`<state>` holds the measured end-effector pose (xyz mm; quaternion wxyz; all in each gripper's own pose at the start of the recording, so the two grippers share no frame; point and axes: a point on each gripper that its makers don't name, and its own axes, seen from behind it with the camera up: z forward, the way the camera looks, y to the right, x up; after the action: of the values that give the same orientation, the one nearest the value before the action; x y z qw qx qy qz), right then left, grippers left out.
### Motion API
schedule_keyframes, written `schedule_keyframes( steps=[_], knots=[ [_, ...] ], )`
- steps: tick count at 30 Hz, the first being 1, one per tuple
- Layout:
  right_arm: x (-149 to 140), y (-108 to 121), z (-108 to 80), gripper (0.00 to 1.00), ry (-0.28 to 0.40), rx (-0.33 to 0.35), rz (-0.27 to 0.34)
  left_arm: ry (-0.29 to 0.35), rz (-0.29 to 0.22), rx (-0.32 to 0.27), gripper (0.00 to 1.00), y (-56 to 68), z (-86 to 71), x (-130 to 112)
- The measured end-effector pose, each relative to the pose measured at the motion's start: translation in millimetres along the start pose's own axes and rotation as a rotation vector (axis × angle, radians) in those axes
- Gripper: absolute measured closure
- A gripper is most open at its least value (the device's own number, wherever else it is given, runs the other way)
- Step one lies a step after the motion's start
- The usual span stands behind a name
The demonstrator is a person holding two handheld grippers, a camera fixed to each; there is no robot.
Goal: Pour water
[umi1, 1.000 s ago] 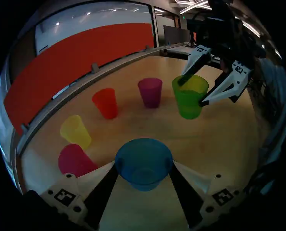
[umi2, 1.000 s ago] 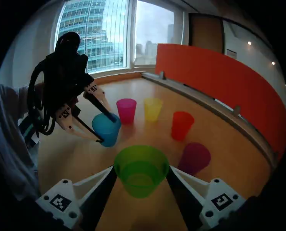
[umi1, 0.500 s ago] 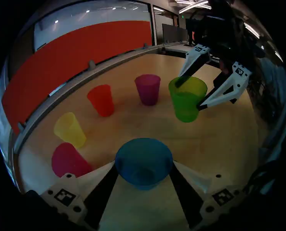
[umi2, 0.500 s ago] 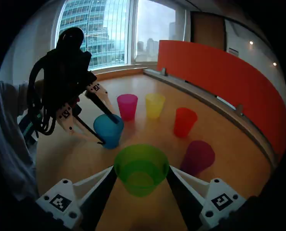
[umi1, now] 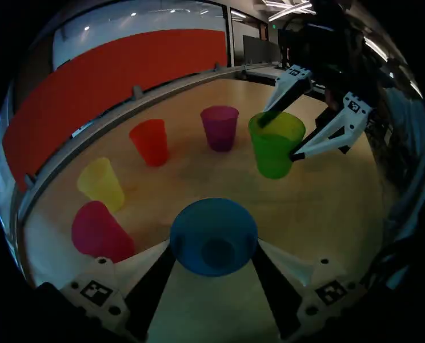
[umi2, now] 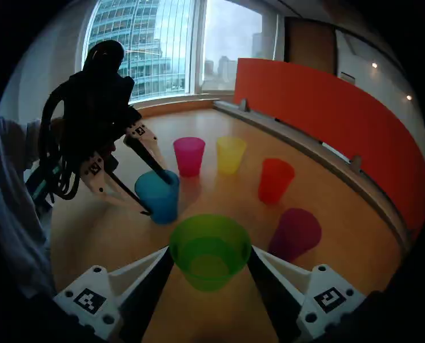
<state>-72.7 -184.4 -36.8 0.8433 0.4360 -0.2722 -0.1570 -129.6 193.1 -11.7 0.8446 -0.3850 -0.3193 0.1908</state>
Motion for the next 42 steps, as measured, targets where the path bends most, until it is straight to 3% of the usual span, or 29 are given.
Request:
schedule_keyframes(
  steps=[6,10,15,30,42],
  knots=[
    [1.5,-0.2,0.4,0.09,0.003,-0.002,0.002,-0.004,0.0,0.002,0.12,-1.4,-1.4,-2.7],
    [0.6,-0.1,2.4,0.09,0.001,-0.005,0.004,-0.01,0.009,0.005,0.0,-2.3,-3.8,-4.1],
    [-1.4,-1.2,8.0,0.09,-0.002,-0.007,0.005,-0.018,0.022,0.022,0.0,-6.3,-9.1,-9.2],
    [-9.0,-5.7,30.0,0.09,-0.025,-0.007,-0.01,-0.015,-0.027,0.047,0.0,-8.7,-33.5,-30.8],
    [-13.6,-7.1,36.6,0.09,-0.031,-0.01,-0.012,-0.004,-0.034,0.063,0.0,-11.8,-44.0,-34.2]
  ],
)
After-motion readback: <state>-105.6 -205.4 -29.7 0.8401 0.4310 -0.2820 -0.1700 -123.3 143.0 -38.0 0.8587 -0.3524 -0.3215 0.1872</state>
